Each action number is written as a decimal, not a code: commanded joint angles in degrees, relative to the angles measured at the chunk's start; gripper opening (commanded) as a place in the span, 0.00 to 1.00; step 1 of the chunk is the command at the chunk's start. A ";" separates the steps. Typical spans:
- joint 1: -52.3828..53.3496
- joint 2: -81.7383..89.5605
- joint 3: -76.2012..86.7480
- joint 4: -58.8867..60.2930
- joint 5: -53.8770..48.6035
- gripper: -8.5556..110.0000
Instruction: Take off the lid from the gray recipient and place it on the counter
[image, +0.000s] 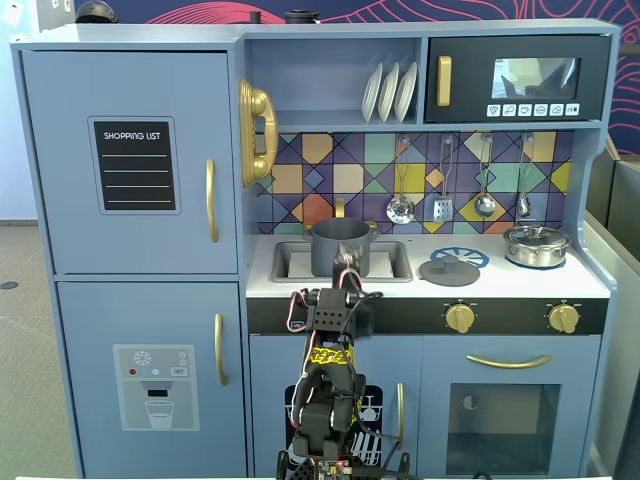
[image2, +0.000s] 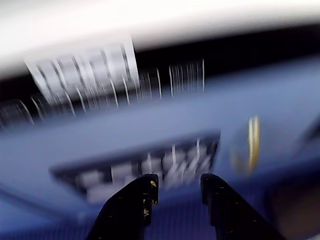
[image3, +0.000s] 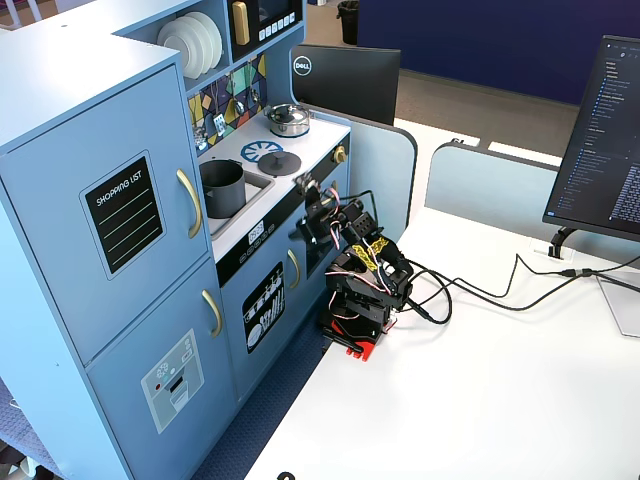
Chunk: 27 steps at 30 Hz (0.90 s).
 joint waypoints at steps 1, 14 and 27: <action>-6.24 0.00 7.47 2.02 2.37 0.07; -9.67 5.62 31.03 5.54 7.47 0.07; -9.14 5.71 31.03 11.60 1.41 0.09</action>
